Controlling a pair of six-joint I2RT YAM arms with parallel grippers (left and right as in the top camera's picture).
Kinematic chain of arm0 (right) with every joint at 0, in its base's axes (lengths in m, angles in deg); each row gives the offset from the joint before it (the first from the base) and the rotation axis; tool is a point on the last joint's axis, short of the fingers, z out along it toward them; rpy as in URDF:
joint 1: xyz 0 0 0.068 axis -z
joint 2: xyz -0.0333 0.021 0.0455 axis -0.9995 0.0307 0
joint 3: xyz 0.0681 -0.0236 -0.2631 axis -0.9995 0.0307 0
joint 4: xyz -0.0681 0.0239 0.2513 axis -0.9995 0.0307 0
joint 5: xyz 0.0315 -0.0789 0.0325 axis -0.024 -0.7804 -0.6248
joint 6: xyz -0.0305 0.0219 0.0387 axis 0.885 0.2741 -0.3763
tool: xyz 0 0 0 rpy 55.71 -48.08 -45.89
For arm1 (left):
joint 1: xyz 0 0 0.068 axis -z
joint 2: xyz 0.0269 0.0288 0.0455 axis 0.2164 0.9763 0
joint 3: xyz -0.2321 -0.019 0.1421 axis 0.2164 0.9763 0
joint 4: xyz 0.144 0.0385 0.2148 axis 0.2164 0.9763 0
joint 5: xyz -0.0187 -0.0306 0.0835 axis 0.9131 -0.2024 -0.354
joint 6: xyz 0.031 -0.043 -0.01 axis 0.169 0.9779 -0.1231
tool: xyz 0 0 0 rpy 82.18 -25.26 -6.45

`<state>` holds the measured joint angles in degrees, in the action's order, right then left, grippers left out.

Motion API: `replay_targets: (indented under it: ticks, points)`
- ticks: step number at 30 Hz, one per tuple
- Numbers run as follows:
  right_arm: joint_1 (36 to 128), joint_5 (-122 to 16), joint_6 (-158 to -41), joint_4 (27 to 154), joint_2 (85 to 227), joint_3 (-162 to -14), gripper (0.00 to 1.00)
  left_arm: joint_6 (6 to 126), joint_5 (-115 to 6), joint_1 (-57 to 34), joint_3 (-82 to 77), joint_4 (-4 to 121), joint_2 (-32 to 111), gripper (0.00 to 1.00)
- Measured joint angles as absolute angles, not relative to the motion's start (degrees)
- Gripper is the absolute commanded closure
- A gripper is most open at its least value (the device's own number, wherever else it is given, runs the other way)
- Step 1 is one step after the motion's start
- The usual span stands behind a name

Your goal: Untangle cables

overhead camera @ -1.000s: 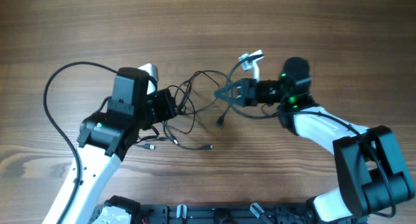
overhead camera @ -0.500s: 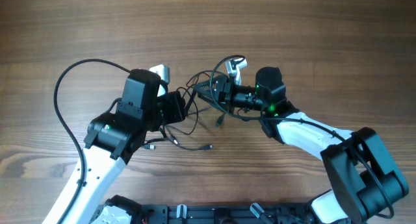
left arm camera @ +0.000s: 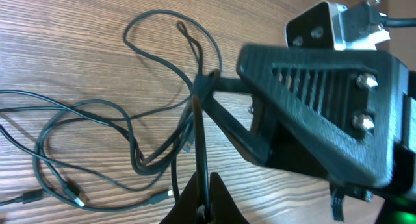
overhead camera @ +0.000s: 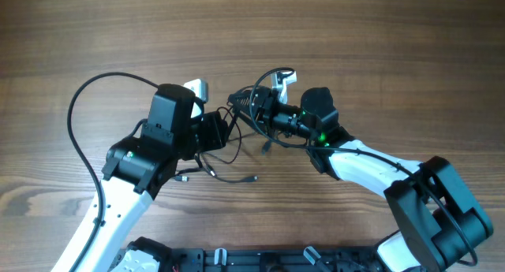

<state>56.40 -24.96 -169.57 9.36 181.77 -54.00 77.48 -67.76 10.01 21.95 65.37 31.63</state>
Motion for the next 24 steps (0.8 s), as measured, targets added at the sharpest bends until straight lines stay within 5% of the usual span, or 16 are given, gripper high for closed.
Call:
replay_targets:
  ticks: [9,14,20,24]
  points:
    - [55.0,-28.3,-172.8,9.4,181.8,-54.0,0.56,77.5,-62.9,10.0,21.9,63.4,31.6,0.96]
    - [52.3,-28.8,-173.3,11.8,181.8,-54.0,0.96,77.5,-62.3,10.0,21.9,63.4,31.6,0.96]
    - [54.9,-26.8,-172.7,14.6,181.8,-53.9,0.96,77.6,-63.9,10.0,21.9,67.1,31.6,0.96]
    - [68.9,-12.4,-169.4,2.6,181.8,-53.8,0.96,83.0,-74.7,9.8,22.0,77.4,31.6,0.96]
